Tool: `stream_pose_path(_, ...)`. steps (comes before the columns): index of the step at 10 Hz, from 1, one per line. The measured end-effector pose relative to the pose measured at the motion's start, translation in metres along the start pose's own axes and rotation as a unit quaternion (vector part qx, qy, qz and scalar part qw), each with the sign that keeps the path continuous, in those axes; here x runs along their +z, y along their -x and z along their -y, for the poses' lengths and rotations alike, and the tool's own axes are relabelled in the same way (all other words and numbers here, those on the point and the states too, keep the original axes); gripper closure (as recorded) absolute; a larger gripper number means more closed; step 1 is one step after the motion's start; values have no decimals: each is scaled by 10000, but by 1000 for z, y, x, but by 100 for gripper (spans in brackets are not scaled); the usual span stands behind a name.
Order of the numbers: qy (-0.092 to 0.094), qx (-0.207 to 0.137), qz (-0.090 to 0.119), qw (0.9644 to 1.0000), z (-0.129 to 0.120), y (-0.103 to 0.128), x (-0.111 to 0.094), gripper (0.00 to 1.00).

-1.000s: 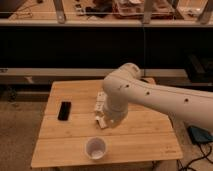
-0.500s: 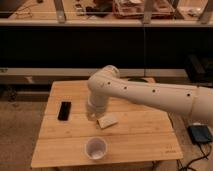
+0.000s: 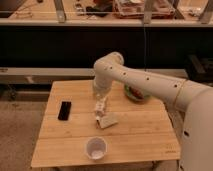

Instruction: Move the arm in a circular motion

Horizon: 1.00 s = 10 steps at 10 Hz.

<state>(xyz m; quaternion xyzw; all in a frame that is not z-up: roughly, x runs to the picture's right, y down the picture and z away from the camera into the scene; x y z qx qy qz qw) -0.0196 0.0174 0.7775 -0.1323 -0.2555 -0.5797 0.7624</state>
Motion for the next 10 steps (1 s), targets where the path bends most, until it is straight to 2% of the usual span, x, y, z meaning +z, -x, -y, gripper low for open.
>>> stream_pose_path(1, 79, 123, -182, 9997, -17, -16, -13, 91)
stream_pose_path(2, 251, 325, -390, 9984, -49, -28, -36, 91)
stream_pose_path(3, 366, 445, -469, 9972, -68, -27, -50, 91)
stream_pose_path(4, 561, 573, -492, 9956, -93, -19, -66, 91)
stream_pose_path(5, 844, 648, -367, 9936, -120, 5, -81, 91)
stream_pose_path(6, 1029, 678, -216, 9921, -135, 29, -90, 91)
stream_pose_path(7, 1078, 691, -155, 9916, -139, 39, -94, 91)
stream_pose_path(8, 1212, 842, 164, 9889, -149, 100, -110, 91)
stream_pose_path(10, 1207, 1030, 360, 9867, -145, 157, -120, 91)
